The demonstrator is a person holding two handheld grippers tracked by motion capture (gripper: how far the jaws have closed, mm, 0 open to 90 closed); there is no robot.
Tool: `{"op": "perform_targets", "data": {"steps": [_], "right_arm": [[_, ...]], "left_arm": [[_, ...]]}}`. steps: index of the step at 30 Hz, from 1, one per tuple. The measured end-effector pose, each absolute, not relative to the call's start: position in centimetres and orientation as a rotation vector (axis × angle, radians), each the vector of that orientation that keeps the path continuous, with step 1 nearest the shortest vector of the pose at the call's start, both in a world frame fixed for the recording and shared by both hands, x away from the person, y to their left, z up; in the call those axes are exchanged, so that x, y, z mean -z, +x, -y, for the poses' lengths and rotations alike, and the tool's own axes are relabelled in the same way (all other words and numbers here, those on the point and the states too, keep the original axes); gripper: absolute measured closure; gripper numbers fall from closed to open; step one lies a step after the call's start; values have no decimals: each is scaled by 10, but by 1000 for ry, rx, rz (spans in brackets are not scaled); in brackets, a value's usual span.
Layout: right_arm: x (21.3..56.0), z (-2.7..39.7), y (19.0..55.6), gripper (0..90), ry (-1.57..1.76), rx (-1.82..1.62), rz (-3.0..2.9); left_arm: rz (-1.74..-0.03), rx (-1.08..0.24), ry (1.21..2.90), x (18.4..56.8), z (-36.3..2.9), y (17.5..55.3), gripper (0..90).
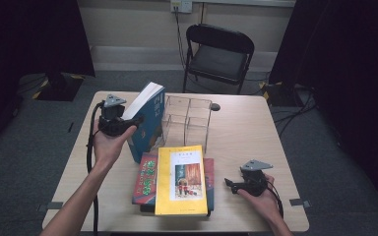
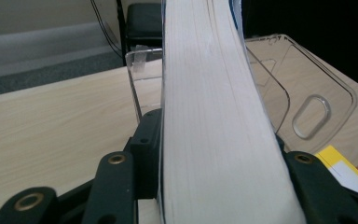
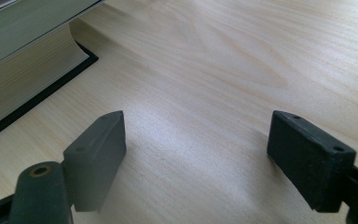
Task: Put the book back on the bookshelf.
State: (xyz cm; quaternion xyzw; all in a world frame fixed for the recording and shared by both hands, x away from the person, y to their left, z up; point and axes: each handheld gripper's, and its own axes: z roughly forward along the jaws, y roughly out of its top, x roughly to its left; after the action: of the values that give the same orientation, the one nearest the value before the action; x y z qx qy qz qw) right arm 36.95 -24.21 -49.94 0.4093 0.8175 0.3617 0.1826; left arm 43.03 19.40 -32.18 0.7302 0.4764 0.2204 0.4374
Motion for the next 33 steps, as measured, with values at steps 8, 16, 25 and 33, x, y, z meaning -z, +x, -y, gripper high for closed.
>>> {"op": "perform_targets", "data": {"steps": [8, 16, 25, 33], "right_arm": [[499, 242, 370, 193, 1155, -1020, -2306], [499, 242, 370, 193, 1155, -1021, -2306], [499, 242, 370, 193, 1155, -1021, -2307], [499, 242, 370, 193, 1156, -1021, -2306]], "left_arm": [[-1225, -483, 1952, 294, -192, 442, 539], [-1274, -364, 2128, 273, -183, 470, 515], [-1387, -297, 2265, 275, -166, 496, 551], [-1430, -300, 2349, 279, -156, 506, 562]]}}
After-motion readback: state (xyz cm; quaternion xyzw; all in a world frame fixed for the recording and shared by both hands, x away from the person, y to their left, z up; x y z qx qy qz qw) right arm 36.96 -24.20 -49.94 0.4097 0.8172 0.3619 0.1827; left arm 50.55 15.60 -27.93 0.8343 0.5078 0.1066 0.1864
